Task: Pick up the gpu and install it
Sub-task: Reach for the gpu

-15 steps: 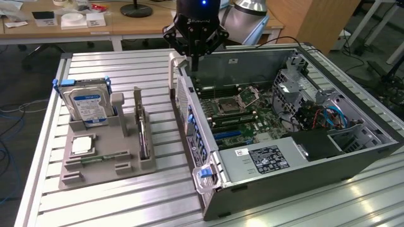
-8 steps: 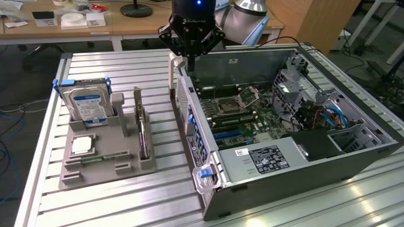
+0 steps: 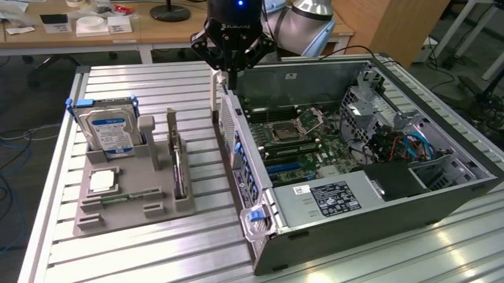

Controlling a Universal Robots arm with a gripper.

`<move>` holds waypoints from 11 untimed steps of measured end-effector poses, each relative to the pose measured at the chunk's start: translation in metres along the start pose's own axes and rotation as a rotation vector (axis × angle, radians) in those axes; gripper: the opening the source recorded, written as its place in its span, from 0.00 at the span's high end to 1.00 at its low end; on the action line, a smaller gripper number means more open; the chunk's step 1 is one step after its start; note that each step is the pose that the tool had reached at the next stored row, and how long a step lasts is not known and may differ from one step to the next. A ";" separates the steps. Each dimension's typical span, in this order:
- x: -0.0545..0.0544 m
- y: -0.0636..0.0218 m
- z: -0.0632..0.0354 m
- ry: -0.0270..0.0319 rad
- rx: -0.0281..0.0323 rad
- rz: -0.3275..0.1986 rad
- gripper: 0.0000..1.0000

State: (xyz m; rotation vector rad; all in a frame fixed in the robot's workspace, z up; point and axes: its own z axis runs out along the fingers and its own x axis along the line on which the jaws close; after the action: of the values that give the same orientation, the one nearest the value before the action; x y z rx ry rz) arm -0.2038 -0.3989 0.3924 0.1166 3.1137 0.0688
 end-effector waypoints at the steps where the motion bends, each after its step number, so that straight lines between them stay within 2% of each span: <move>1: 0.001 -0.0001 0.0000 0.0000 -0.0001 0.000 0.89; 11: 0.013 -0.0010 0.0000 0.0000 -0.0001 0.000 0.89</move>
State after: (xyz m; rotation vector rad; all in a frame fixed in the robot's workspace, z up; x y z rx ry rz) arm -0.2170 -0.3988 0.3920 0.1167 3.1137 0.0689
